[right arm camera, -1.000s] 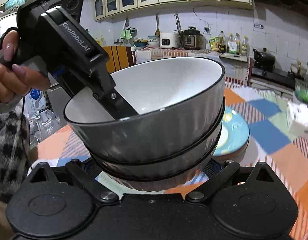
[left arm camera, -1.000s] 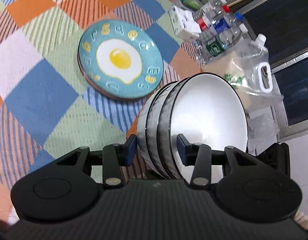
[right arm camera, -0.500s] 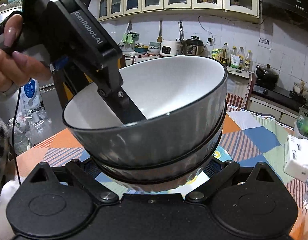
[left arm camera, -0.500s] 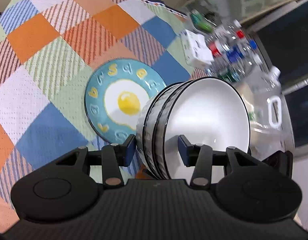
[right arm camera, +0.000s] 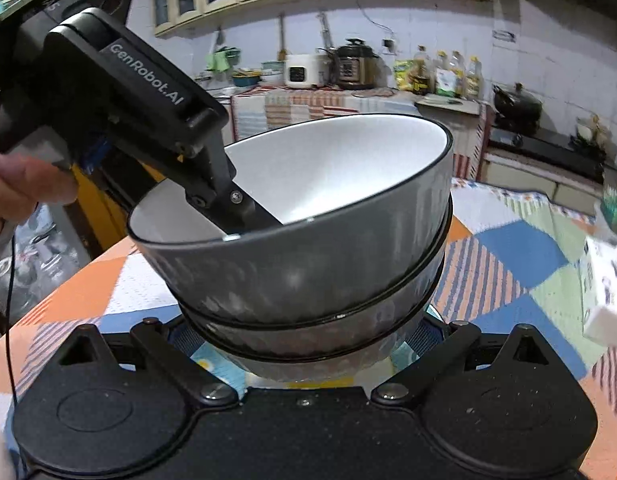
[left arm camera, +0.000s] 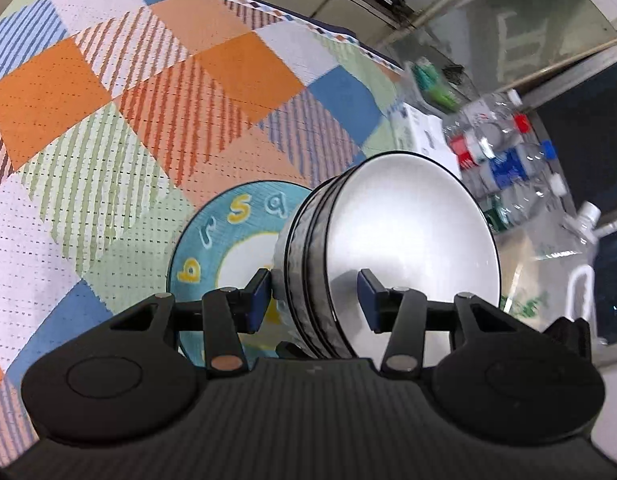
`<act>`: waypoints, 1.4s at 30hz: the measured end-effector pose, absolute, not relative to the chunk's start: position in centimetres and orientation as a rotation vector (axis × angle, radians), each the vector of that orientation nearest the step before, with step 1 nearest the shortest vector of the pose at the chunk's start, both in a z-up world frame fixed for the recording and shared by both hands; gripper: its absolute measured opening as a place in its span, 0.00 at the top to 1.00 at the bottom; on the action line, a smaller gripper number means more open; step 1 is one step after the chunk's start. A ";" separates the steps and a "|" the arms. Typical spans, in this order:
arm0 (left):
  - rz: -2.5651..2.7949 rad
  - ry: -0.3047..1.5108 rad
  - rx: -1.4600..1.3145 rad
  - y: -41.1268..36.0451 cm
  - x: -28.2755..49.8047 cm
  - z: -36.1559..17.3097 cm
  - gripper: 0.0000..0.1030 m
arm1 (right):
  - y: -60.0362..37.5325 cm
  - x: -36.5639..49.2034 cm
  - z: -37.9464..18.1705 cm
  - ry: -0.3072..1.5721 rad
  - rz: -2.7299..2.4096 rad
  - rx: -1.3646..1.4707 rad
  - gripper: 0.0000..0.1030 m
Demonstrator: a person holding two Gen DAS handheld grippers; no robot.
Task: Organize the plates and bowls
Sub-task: 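Lift the bowl stack and lower it onto the egg plate stack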
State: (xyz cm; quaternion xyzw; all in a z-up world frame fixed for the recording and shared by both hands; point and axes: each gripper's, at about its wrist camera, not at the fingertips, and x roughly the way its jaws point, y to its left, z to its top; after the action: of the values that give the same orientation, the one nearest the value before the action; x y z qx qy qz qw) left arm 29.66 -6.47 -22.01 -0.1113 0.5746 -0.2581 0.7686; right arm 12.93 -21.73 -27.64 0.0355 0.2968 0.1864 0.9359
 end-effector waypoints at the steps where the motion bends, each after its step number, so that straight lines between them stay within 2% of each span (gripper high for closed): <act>1: -0.561 1.245 -0.235 -6.5 29.8 -22.4 0.56 | -21.7 13.1 -28.0 0.618 0.373 0.083 0.02; 15: -0.517 1.269 -0.237 -6.2 30.7 -26.7 0.56 | -20.7 14.3 -31.6 0.677 0.339 0.108 0.03; 30: -0.480 1.224 -0.266 -6.1 29.8 -27.2 0.57 | -20.1 14.3 -31.5 0.721 0.307 0.068 0.03; 33: -0.452 1.174 -0.274 -6.0 28.6 -27.0 0.58 | -19.8 14.4 -31.3 0.737 0.271 0.063 0.03; 37: -0.418 1.042 -0.151 -6.8 26.4 -25.8 0.55 | -19.7 13.7 -31.2 0.740 0.222 0.077 0.03; 42: -0.411 1.006 -0.230 -5.4 25.4 -24.2 0.50 | -20.3 12.4 -30.6 0.784 0.200 0.137 0.03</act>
State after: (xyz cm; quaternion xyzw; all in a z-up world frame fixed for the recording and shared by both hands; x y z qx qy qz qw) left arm 25.36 -5.39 -24.25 -0.1092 0.4777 -0.1949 0.8496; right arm 12.39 -20.29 -30.59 0.0668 0.3809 0.0974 0.9170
